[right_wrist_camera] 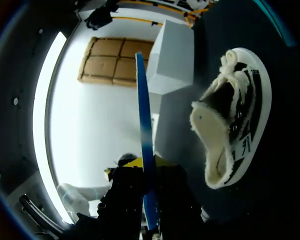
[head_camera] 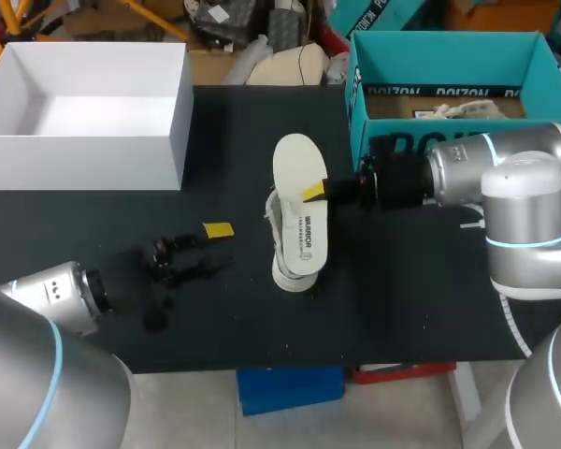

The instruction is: Take the shoe out of the shoebox, open the shoe tongue, remove and reinsert the insole, then place the shoe into the shoebox

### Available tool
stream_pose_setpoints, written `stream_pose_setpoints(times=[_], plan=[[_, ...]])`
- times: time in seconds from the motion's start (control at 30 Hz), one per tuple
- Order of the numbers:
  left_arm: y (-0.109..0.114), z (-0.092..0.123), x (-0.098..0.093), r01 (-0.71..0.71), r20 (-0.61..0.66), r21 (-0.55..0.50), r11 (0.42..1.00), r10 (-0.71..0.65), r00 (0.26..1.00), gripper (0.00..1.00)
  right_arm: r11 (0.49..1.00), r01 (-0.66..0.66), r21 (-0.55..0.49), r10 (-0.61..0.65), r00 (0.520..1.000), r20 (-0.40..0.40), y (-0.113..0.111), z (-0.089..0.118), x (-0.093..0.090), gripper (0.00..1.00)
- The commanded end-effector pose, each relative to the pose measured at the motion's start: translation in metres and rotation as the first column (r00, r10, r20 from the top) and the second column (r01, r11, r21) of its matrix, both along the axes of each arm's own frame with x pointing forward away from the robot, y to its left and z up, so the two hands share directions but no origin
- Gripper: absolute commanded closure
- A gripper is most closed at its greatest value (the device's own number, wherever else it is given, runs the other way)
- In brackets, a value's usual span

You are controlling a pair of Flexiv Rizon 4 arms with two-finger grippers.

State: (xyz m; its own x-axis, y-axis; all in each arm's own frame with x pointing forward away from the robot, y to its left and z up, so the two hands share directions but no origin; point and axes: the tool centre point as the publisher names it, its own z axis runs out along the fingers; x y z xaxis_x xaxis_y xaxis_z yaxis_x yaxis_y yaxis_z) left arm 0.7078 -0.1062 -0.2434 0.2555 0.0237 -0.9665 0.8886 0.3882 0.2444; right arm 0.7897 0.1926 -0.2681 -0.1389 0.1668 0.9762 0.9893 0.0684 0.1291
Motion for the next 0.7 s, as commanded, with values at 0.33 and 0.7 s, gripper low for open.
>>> stream_pose_setpoints(times=[0.33, 0.7], plan=[[-0.01, -0.005, 0.006, -0.002, 0.069, 0.114, 0.993, -0.006, 0.998, 0.0, 1.0, 0.002, -0.002, -0.002, 1.0, 0.0, 0.001, 0.0, 0.0, 1.0], [-0.005, -0.018, 0.015, 0.077, 0.1, 0.083, 0.994, -0.085, 0.991, 0.0, 1.0, 0.002, -0.002, -0.002, 1.0, 0.0, 0.001, 0.0, 0.0, 1.0]])
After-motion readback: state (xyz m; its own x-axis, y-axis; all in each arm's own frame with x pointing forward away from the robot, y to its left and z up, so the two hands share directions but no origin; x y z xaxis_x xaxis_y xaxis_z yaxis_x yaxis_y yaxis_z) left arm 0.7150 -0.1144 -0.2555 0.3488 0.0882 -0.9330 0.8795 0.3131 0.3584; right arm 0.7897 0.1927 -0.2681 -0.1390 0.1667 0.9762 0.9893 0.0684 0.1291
